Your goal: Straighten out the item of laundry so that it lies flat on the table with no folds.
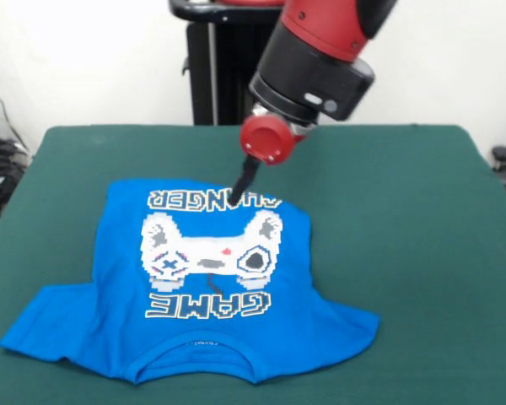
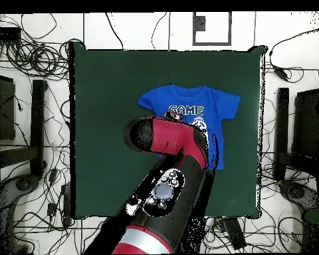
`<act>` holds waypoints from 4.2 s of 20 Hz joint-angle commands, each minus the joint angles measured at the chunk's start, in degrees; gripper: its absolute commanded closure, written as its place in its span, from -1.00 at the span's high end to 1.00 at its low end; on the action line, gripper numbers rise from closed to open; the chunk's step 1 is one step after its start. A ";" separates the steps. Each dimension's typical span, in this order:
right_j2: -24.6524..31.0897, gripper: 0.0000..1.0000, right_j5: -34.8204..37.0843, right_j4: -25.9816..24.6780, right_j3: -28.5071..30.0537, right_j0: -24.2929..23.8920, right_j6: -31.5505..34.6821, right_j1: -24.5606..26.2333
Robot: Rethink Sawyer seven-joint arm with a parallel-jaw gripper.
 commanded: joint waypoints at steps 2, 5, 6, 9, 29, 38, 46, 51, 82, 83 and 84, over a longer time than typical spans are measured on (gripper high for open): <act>8.20 1.00 -0.05 -6.02 7.29 -1.97 -10.21 -1.95; 9.17 1.00 0.36 -8.48 6.89 -4.47 -12.72 -2.83; 9.98 1.00 0.21 -9.15 7.15 -5.76 -13.58 -3.33; 11.25 1.00 0.17 -11.41 7.18 -7.75 -14.64 -4.09; 17.13 1.00 -2.85 -20.10 7.38 -11.99 -9.93 -4.16; 18.41 1.00 -3.26 -22.06 7.35 -13.14 -9.10 -4.00; 19.14 1.00 -4.04 -23.44 7.32 -13.67 -7.98 -3.81; 19.60 1.00 -4.95 -23.93 7.33 -13.88 -7.44 -3.47; 14.86 1.00 -12.55 -21.07 10.42 -5.75 3.72 -0.36; 14.68 1.00 -13.06 -21.20 10.74 -5.72 3.69 -0.32; 14.57 1.00 -13.68 -21.37 11.13 -5.86 3.54 -0.33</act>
